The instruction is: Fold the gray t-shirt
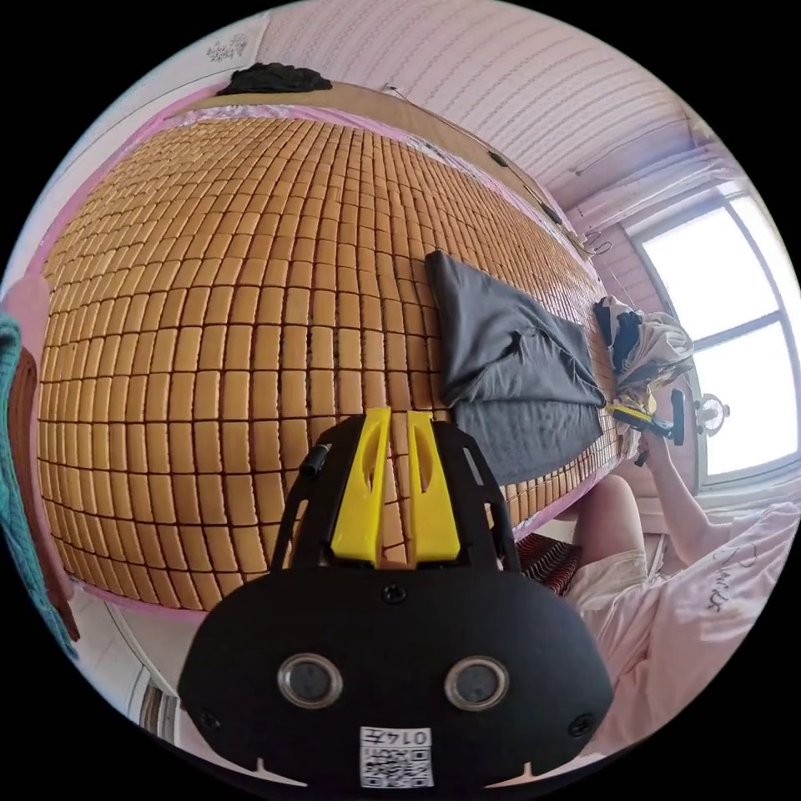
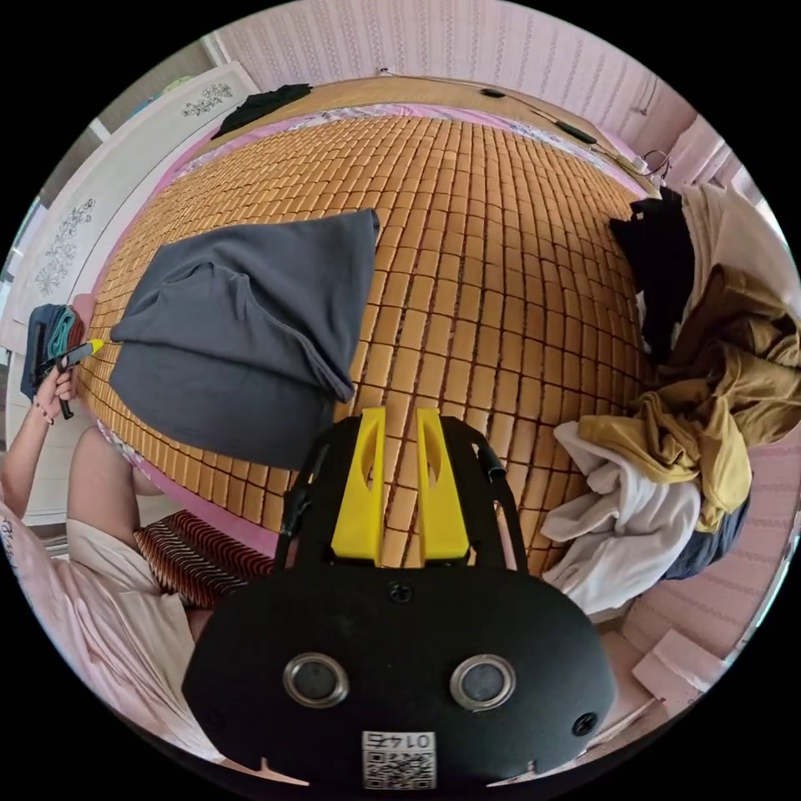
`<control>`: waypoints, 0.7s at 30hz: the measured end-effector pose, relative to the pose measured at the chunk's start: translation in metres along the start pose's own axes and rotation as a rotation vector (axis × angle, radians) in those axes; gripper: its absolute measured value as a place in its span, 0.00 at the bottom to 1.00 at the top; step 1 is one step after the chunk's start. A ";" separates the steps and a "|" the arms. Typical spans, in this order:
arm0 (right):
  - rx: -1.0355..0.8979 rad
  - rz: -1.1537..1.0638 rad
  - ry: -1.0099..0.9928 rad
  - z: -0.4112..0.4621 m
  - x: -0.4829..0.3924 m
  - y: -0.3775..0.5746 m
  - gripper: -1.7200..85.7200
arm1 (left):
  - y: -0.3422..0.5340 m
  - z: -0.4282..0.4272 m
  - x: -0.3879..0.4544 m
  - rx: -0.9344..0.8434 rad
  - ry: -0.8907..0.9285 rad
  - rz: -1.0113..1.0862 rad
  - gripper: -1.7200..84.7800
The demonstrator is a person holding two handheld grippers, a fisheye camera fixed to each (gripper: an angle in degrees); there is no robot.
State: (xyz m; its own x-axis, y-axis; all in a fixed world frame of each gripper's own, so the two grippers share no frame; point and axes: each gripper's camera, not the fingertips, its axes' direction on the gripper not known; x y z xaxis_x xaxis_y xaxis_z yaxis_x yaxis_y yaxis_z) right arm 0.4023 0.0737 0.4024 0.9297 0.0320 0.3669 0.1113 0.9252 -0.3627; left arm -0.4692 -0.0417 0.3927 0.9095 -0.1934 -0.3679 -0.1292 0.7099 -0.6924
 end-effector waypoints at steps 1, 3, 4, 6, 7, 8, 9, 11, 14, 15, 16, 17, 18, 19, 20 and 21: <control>0.055 -0.040 -0.029 -0.005 -0.017 -0.010 0.11 | -0.005 0.006 0.016 -0.016 -0.021 0.039 0.03; 0.125 -0.104 -0.088 -0.007 -0.045 -0.026 0.12 | -0.015 0.020 0.043 -0.023 -0.024 0.109 0.02; 0.161 -0.130 -0.139 -0.005 -0.062 -0.038 0.12 | -0.022 0.029 0.061 0.013 0.009 0.150 0.02; 0.173 -0.131 -0.209 0.006 -0.079 -0.055 0.12 | -0.031 0.045 0.081 0.058 0.090 0.164 0.02; 0.141 -0.114 -0.225 0.016 -0.087 -0.064 0.12 | -0.039 0.058 0.093 0.051 0.140 0.170 0.05; 0.124 -0.113 -0.231 0.022 -0.091 -0.068 0.12 | -0.043 0.065 0.098 0.031 0.154 0.176 0.06; 0.096 -0.116 -0.240 0.032 -0.098 -0.072 0.12 | -0.052 0.079 0.107 -0.014 0.139 0.169 0.09; 0.047 -0.133 -0.246 0.046 -0.107 -0.073 0.11 | -0.058 0.098 0.115 -0.039 0.104 0.161 0.11; 0.047 -0.115 -0.285 0.050 -0.106 -0.064 0.07 | -0.055 0.115 0.123 -0.055 0.089 0.142 0.06; 0.075 -0.114 -0.291 0.044 -0.102 -0.057 0.06 | -0.051 0.115 0.125 -0.046 0.090 0.144 0.03; 0.109 -0.122 -0.313 0.036 -0.097 -0.048 0.04 | -0.046 0.113 0.127 -0.041 0.098 0.149 0.02; 0.124 -0.130 -0.330 0.032 -0.095 -0.042 0.04 | -0.042 0.110 0.129 -0.032 0.105 0.159 0.02; 0.155 -0.159 -0.372 0.023 -0.091 -0.030 0.04 | -0.033 0.104 0.132 -0.002 0.123 0.191 0.01; 0.178 -0.187 -0.410 0.016 -0.087 -0.014 0.04 | -0.021 0.096 0.136 0.023 0.141 0.224 0.01; 0.186 -0.203 -0.429 0.012 -0.086 -0.006 0.04 | -0.014 0.093 0.137 0.033 0.150 0.241 0.01; 0.192 -0.243 -0.461 0.007 -0.085 0.013 0.04 | 0.001 0.087 0.141 0.045 0.172 0.267 0.01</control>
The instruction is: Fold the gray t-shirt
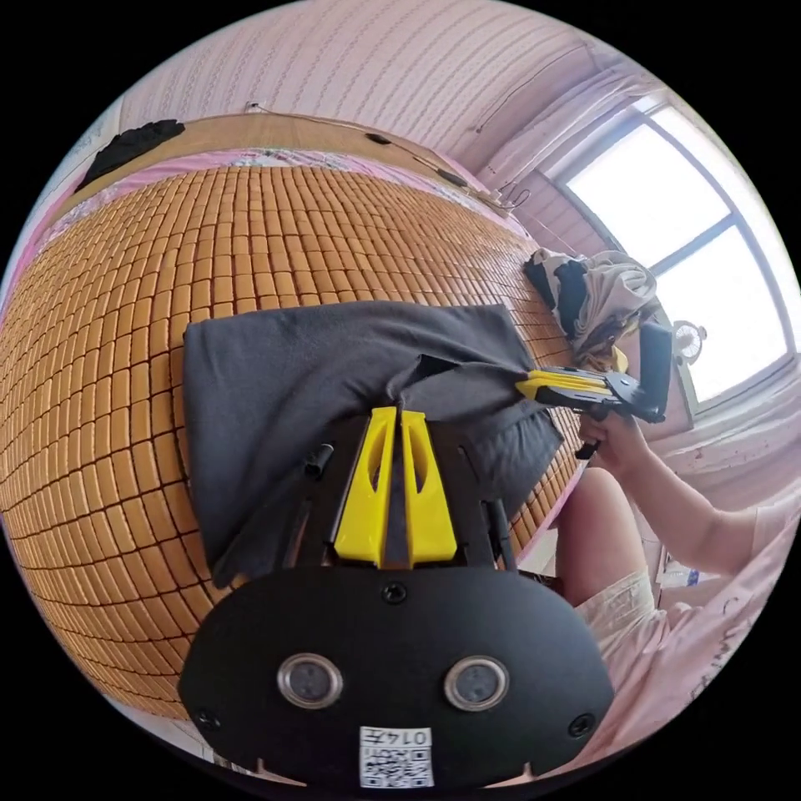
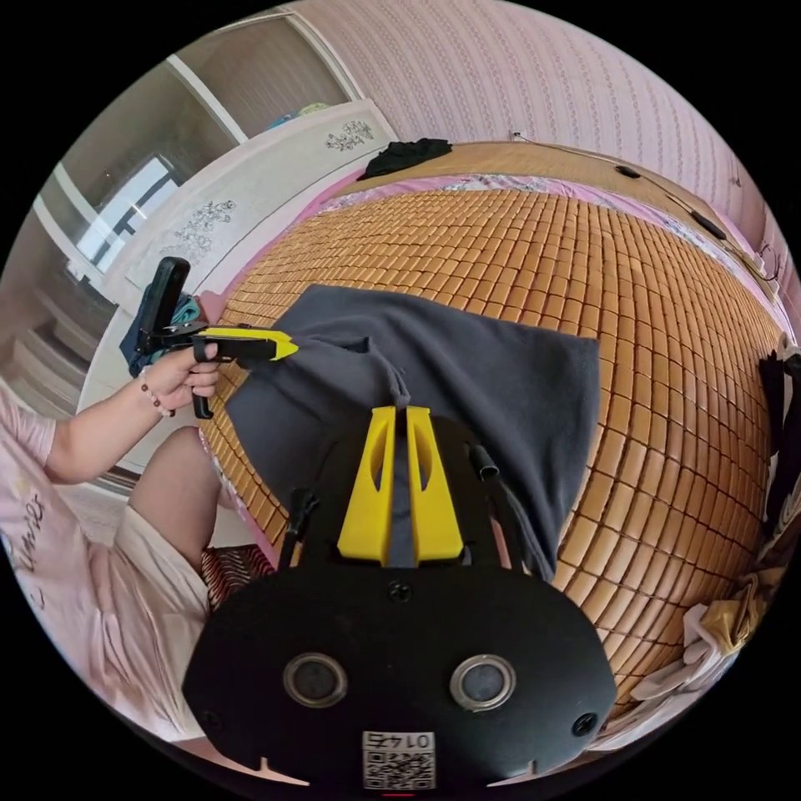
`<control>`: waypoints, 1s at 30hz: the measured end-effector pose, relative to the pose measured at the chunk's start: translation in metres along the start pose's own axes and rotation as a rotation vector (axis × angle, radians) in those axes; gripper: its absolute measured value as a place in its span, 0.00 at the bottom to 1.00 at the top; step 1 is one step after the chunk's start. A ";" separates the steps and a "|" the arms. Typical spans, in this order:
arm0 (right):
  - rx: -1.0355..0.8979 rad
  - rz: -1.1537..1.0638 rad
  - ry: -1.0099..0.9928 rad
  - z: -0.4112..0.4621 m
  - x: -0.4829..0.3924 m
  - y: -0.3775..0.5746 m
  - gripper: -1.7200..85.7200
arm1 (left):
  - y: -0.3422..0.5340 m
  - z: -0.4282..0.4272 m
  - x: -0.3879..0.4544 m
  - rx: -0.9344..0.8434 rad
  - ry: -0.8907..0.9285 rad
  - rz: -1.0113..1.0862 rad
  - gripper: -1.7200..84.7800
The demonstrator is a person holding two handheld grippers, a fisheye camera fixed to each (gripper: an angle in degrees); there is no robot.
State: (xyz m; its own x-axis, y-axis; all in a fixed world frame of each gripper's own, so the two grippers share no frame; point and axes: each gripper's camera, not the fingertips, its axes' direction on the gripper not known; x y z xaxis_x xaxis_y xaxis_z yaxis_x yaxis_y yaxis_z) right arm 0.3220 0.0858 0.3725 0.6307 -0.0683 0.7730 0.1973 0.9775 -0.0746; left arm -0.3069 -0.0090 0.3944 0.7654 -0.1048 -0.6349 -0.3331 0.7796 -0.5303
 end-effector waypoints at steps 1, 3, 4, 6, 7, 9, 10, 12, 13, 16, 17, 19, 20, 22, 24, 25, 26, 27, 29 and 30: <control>-0.019 -0.023 -0.010 -0.003 -0.007 0.018 0.04 | 0.015 -0.002 0.008 -0.011 0.005 0.019 0.01; -0.073 -0.022 0.023 -0.002 -0.016 0.044 0.05 | 0.037 0.000 0.019 -0.059 -0.037 0.040 0.01; -0.113 -0.008 0.052 0.002 -0.020 0.059 0.06 | 0.051 0.003 0.024 -0.073 -0.051 0.038 0.01; -0.152 0.019 0.058 0.006 -0.025 0.075 0.08 | 0.068 0.009 0.029 -0.096 -0.045 0.010 0.01; -0.158 0.051 0.052 0.007 -0.027 0.080 0.09 | 0.077 0.014 0.032 -0.120 -0.041 -0.011 0.02; -0.135 0.068 0.045 0.006 -0.032 0.080 0.10 | 0.084 0.018 0.038 -0.124 -0.047 -0.035 0.02; -0.110 0.056 0.060 0.005 -0.040 0.076 0.11 | 0.085 0.019 0.043 -0.107 -0.062 -0.040 0.03; -0.080 0.012 0.111 0.008 -0.053 0.068 0.11 | 0.083 0.020 0.052 -0.070 -0.096 -0.032 0.04; -0.070 -0.013 0.157 0.014 -0.061 0.061 0.11 | 0.079 0.022 0.058 -0.042 -0.123 -0.022 0.05; -0.071 -0.022 0.187 0.039 -0.069 0.047 0.11 | 0.068 0.038 0.067 -0.023 -0.165 -0.016 0.08; -0.082 -0.017 0.177 0.045 -0.069 0.045 0.11 | 0.066 0.043 0.068 -0.033 -0.177 -0.013 0.08; -0.144 -0.011 0.136 0.064 -0.069 0.042 0.07 | 0.062 0.068 0.070 -0.132 -0.218 0.001 0.09; -0.153 -0.010 0.134 0.066 -0.069 0.043 0.06 | 0.062 0.073 0.070 -0.157 -0.216 0.008 0.08; -0.145 -0.031 0.150 0.057 -0.077 0.049 0.03 | 0.068 0.075 0.077 -0.161 -0.210 0.027 0.05; -0.142 -0.059 0.153 0.046 -0.086 0.057 0.02 | 0.077 0.071 0.082 -0.148 -0.192 0.052 0.03; -0.147 -0.080 0.137 0.041 -0.093 0.063 0.02 | 0.083 0.068 0.086 -0.147 -0.178 0.060 0.02; -0.154 -0.090 0.129 0.039 -0.096 0.066 0.02 | 0.086 0.067 0.087 -0.151 -0.170 0.065 0.02; -0.170 -0.107 0.131 0.037 -0.102 0.072 0.02 | 0.092 0.066 0.090 -0.161 -0.163 0.071 0.01; -0.194 -0.125 0.160 0.040 -0.107 0.081 0.02 | 0.101 0.067 0.093 -0.185 -0.168 0.081 0.01; -0.210 -0.136 0.177 0.045 -0.109 0.085 0.01 | 0.105 0.070 0.094 -0.201 -0.179 0.087 0.01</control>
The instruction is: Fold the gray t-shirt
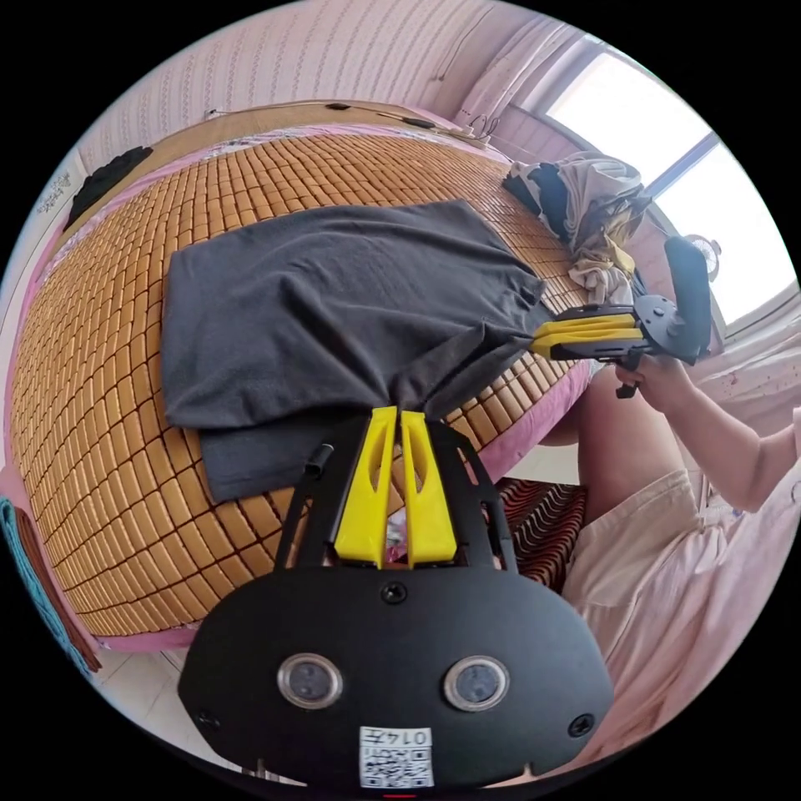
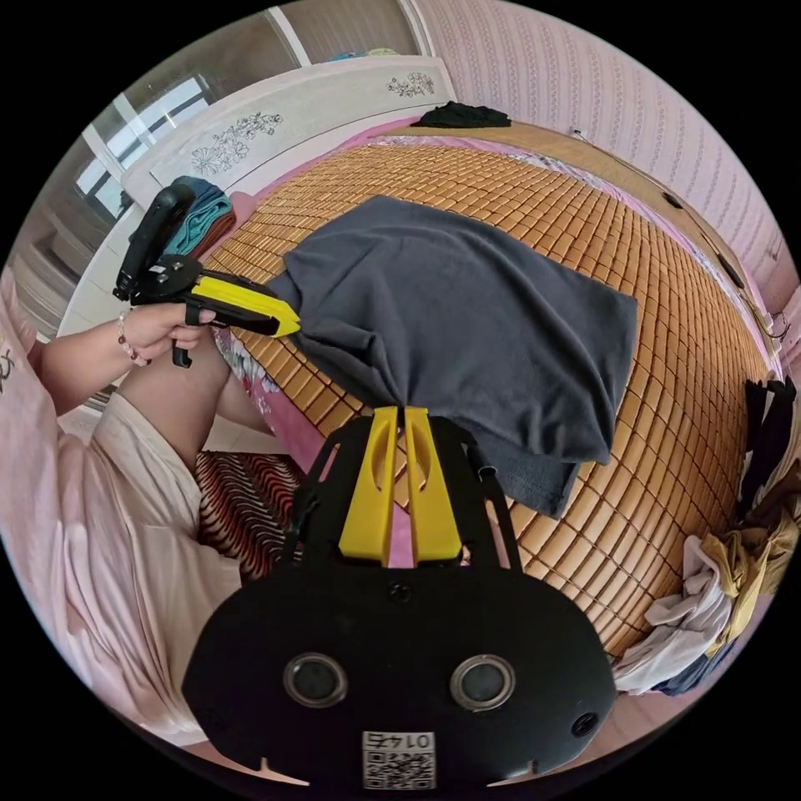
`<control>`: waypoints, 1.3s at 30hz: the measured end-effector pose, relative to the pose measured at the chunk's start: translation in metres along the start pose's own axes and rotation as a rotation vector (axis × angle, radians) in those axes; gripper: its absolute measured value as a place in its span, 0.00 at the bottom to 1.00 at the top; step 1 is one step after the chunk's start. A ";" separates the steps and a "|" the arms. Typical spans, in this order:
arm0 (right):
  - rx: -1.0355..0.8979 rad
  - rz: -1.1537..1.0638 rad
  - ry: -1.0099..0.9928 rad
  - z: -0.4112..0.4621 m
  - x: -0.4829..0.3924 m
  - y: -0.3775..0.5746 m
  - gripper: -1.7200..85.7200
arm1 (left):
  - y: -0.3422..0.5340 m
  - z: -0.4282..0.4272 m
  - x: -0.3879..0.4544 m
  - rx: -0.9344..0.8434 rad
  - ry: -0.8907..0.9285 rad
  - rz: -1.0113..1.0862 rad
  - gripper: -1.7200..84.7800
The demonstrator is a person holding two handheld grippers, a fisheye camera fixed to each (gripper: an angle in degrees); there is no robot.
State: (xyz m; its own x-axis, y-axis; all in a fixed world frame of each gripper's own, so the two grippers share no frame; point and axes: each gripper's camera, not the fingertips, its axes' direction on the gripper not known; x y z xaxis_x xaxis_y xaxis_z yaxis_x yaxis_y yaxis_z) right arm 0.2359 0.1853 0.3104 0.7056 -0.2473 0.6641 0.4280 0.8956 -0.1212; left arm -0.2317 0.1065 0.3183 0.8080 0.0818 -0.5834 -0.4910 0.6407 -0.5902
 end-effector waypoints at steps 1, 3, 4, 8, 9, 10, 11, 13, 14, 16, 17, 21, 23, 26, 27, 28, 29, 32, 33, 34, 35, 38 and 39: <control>-0.026 0.001 0.000 0.006 -0.001 0.001 0.01 | 0.003 0.003 0.001 -0.009 -0.010 -0.005 0.01; -0.040 0.017 -0.027 0.013 0.000 0.002 0.01 | 0.006 0.005 0.000 0.000 -0.004 -0.025 0.01; -0.041 0.025 -0.046 0.015 0.000 0.002 0.01 | 0.006 0.006 0.000 0.002 0.005 -0.037 0.01; -0.032 0.038 -0.058 0.013 -0.001 0.001 0.02 | 0.007 0.006 0.002 -0.002 0.009 -0.049 0.02; -0.019 0.047 -0.048 0.011 -0.001 0.000 0.02 | 0.008 0.006 0.004 -0.002 0.008 -0.043 0.03; -0.009 0.049 -0.037 0.009 -0.001 -0.002 0.02 | 0.009 0.005 0.007 -0.006 0.002 -0.028 0.04; -0.004 0.047 -0.031 0.009 -0.001 -0.004 0.02 | 0.009 0.005 0.009 -0.007 -0.006 -0.021 0.05; 0.001 0.027 -0.011 0.013 -0.006 -0.013 0.02 | 0.011 0.003 0.018 0.012 -0.033 0.003 0.06; -0.003 0.022 -0.004 0.016 -0.007 -0.016 0.02 | 0.011 0.002 0.019 0.027 -0.038 0.003 0.06; -0.011 0.018 0.022 0.027 -0.012 -0.025 0.02 | 0.013 0.006 0.023 0.102 -0.068 -0.027 0.06; -0.019 0.020 0.025 0.031 -0.012 -0.027 0.02 | 0.013 0.008 0.023 0.111 -0.075 -0.039 0.06; 0.001 0.083 -0.013 0.040 -0.003 -0.025 0.02 | 0.012 0.030 0.019 0.086 -0.068 -0.072 0.04; 0.003 0.127 -0.066 0.039 0.004 -0.023 0.02 | 0.014 0.030 0.020 0.092 -0.069 -0.050 0.03; 0.010 0.147 -0.036 0.030 0.012 -0.021 0.02 | 0.016 0.021 0.016 0.105 -0.058 -0.080 0.04; 0.037 0.166 0.024 0.022 0.018 -0.020 0.02 | 0.016 0.013 0.013 0.146 -0.070 -0.069 0.05; 0.058 0.201 0.092 0.016 0.028 -0.019 0.02 | 0.015 0.004 0.006 0.188 -0.137 -0.099 0.04; 0.063 0.224 0.123 0.014 0.034 -0.019 0.02 | 0.015 0.001 0.001 0.205 -0.172 -0.125 0.04; 0.057 0.351 0.211 0.011 0.067 -0.023 0.02 | 0.011 0.000 -0.031 0.236 -0.237 -0.253 0.02; 0.050 0.375 0.237 0.013 0.076 -0.024 0.02 | 0.010 0.004 -0.043 0.215 -0.231 -0.300 0.01; 0.012 0.394 0.255 0.020 0.083 -0.025 0.02 | 0.011 0.010 -0.050 0.194 -0.231 -0.312 0.01; -0.016 0.407 0.260 0.024 0.086 -0.025 0.02 | 0.011 0.013 -0.053 0.177 -0.235 -0.314 0.01; -0.032 0.413 0.242 0.031 0.092 -0.017 0.02 | 0.016 0.019 -0.060 0.170 -0.207 -0.300 0.01; -0.023 0.403 0.236 0.031 0.091 -0.014 0.02 | 0.018 0.018 -0.064 0.174 -0.181 -0.313 0.01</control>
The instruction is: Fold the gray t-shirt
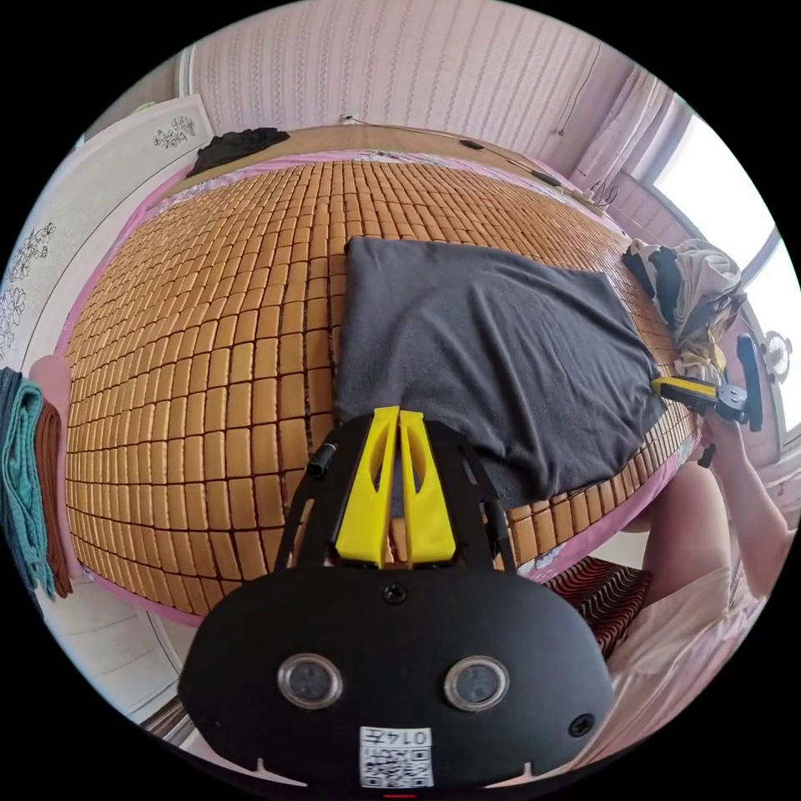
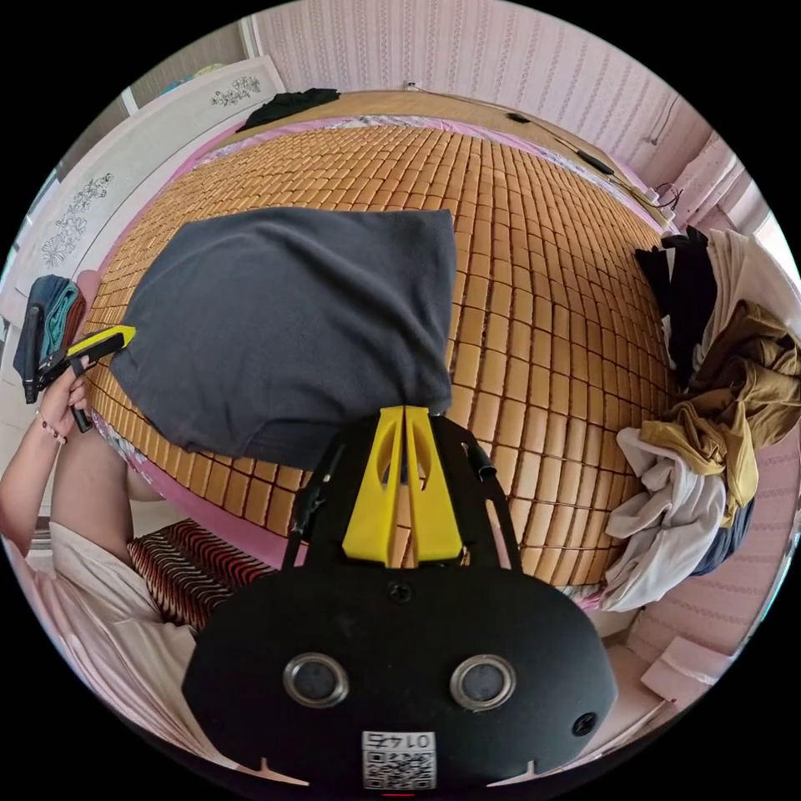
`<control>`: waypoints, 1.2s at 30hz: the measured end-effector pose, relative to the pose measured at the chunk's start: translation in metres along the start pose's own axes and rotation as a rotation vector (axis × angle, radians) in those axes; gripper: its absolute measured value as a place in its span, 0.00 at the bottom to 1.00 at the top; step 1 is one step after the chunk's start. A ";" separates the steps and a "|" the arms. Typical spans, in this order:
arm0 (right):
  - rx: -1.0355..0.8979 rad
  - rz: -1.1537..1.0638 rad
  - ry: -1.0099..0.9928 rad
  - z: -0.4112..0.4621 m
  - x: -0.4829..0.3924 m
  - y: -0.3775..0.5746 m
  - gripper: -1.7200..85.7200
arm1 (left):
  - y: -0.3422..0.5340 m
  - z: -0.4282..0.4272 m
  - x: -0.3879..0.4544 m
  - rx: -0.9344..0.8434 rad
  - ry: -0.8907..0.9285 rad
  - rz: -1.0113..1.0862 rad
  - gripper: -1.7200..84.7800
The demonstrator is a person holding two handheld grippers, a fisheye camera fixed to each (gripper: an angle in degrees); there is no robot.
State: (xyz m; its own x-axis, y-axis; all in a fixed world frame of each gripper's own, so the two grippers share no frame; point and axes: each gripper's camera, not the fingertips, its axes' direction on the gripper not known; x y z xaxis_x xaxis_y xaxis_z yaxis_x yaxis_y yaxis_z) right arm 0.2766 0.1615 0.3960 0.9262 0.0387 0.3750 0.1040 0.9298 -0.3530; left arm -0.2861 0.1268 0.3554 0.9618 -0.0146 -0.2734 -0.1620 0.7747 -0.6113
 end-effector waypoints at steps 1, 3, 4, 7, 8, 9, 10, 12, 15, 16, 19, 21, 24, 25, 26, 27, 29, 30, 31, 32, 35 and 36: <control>0.000 -0.003 -0.001 0.000 0.000 0.001 0.02 | 0.000 0.000 -0.003 -0.004 0.018 -0.008 0.01; -0.014 -0.015 0.002 0.001 0.000 -0.002 0.02 | -0.003 0.001 -0.004 -0.016 0.026 -0.004 0.01; -0.036 -0.020 -0.002 0.001 -0.001 -0.005 0.02 | -0.005 0.001 -0.004 -0.026 0.022 -0.001 0.01; -0.022 -0.033 0.001 -0.014 0.000 -0.019 0.02 | -0.009 -0.010 0.000 0.003 -0.002 0.010 0.01; 0.003 -0.035 0.000 -0.019 0.001 -0.023 0.02 | -0.009 -0.013 0.003 0.018 0.007 0.020 0.01; 0.054 -0.035 -0.009 -0.027 0.004 -0.034 0.03 | -0.010 -0.020 0.012 0.042 0.032 0.055 0.01; 0.108 -0.022 -0.022 -0.032 0.009 -0.048 0.04 | -0.010 -0.023 0.024 0.055 0.065 0.100 0.01; 0.152 0.002 -0.047 -0.028 0.018 -0.078 0.07 | -0.011 -0.019 0.046 0.041 0.142 0.168 0.01; 0.161 0.042 -0.059 -0.004 0.035 -0.133 0.12 | -0.009 0.002 0.081 -0.029 0.224 0.268 0.01; 0.174 0.077 -0.067 0.006 0.043 -0.152 0.12 | -0.007 0.009 0.091 -0.050 0.227 0.293 0.01; 0.109 0.165 -0.182 0.040 0.065 -0.188 0.12 | -0.006 0.025 0.103 -0.098 0.217 0.315 0.01; 0.028 0.191 -0.278 0.061 0.074 -0.200 0.08 | -0.005 0.034 0.104 -0.137 0.196 0.323 0.01; 0.087 0.239 -0.256 0.059 0.085 -0.204 0.05 | -0.006 0.037 0.099 -0.130 0.234 0.305 0.01; 0.099 0.249 -0.247 0.060 0.087 -0.206 0.05 | -0.007 0.038 0.100 -0.128 0.237 0.315 0.01; 0.094 0.251 -0.253 0.061 0.088 -0.207 0.05 | -0.007 0.038 0.100 -0.127 0.236 0.322 0.01; 0.084 0.250 -0.255 0.065 0.088 -0.209 0.05 | -0.007 0.039 0.102 -0.125 0.233 0.333 0.01; 0.094 0.241 -0.262 0.066 0.085 -0.209 0.05 | -0.008 0.040 0.103 -0.121 0.229 0.344 0.01; 0.109 0.245 -0.259 0.062 0.083 -0.208 0.05 | -0.009 0.041 0.104 -0.119 0.231 0.341 0.01; 0.138 0.243 -0.235 0.055 0.079 -0.205 0.05 | -0.009 0.041 0.104 -0.116 0.236 0.330 0.01; 0.155 0.238 -0.215 0.050 0.076 -0.202 0.05 | -0.009 0.041 0.104 -0.115 0.239 0.326 0.01; 0.171 0.153 -0.131 0.027 0.043 -0.183 0.03 | -0.010 0.036 0.106 -0.093 0.245 0.316 0.01; 0.173 0.080 -0.126 0.019 0.022 -0.169 0.03 | -0.011 0.033 0.106 -0.078 0.245 0.311 0.01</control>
State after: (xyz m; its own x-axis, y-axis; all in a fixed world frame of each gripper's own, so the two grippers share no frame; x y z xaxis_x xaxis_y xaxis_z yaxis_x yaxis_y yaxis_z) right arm 0.2723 0.0120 0.4798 0.8752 0.1502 0.4599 -0.0415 0.9704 -0.2379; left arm -0.1750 0.1380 0.3574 0.7846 0.0559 -0.6175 -0.4628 0.7156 -0.5233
